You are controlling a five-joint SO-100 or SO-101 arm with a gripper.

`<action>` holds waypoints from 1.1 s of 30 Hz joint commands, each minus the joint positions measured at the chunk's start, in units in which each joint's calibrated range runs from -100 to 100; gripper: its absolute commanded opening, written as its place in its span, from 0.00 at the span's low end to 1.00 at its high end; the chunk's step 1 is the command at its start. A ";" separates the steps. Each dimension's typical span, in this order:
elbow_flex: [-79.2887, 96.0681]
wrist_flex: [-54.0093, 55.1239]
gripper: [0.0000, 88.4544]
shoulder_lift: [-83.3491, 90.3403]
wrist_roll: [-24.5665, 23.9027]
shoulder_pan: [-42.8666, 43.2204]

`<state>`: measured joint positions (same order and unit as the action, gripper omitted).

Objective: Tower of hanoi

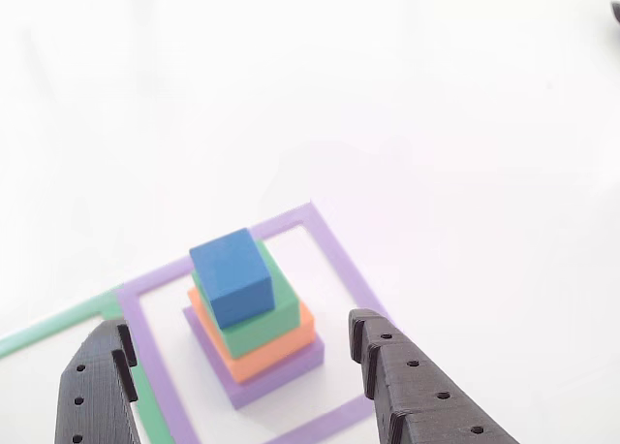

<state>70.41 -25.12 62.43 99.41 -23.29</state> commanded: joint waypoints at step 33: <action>8.78 47.34 0.29 -27.74 0.59 1.60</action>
<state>81.20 18.78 36.09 99.41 -21.98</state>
